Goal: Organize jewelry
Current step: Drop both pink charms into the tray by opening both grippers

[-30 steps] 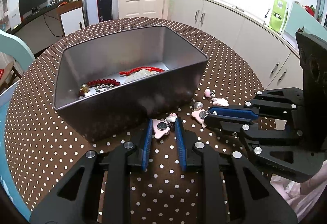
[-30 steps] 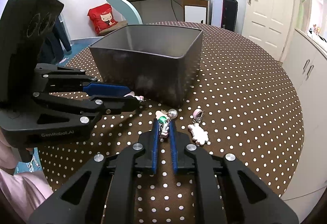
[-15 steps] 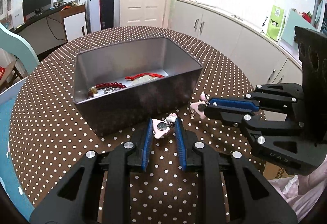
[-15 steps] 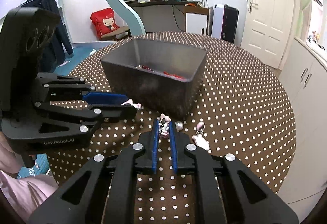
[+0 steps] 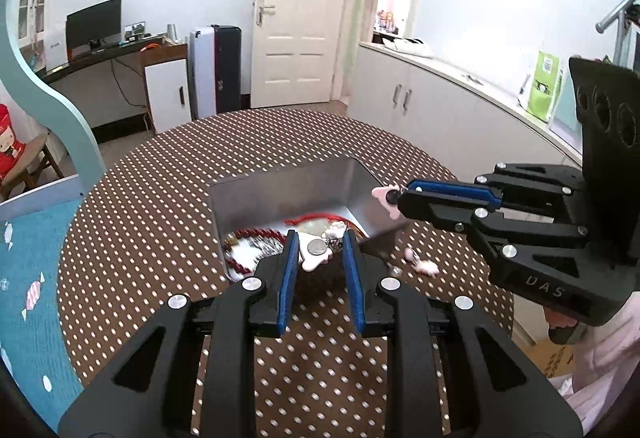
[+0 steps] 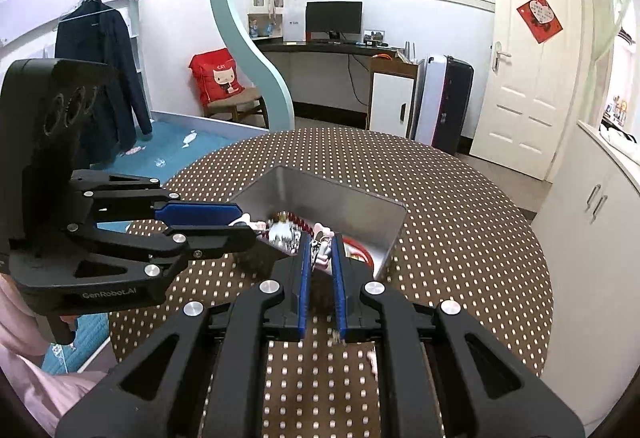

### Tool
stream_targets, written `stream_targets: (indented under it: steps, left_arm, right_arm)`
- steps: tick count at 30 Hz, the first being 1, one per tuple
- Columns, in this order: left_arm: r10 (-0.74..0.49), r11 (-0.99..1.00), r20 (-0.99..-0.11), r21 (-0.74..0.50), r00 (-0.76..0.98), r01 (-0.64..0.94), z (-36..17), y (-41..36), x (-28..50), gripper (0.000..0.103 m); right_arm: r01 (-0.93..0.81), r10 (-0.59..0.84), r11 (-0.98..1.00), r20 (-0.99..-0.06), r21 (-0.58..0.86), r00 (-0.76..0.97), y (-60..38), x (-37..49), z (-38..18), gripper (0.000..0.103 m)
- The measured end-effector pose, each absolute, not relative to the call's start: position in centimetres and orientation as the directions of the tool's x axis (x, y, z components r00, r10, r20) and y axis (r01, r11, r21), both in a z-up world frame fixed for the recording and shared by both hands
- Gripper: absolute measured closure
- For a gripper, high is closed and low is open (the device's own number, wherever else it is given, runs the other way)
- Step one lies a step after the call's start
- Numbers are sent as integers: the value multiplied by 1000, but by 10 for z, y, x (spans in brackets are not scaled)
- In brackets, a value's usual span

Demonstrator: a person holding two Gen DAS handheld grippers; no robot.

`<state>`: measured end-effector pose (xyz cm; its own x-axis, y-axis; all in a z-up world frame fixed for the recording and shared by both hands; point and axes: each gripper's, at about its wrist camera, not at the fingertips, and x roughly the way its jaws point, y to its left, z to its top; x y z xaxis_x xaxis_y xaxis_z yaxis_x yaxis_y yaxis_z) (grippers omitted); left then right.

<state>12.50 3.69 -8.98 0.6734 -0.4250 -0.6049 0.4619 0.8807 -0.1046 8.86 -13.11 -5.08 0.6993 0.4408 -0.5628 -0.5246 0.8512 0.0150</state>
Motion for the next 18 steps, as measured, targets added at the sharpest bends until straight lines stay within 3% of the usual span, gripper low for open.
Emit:
stream_targets:
  steps: [18]
  left_arm:
    - [-412,891,-645,-137,644,434,-99,33,163,77]
  right_arm:
    - [-509,432,859,-609,54,665,-129,117,-62,90]
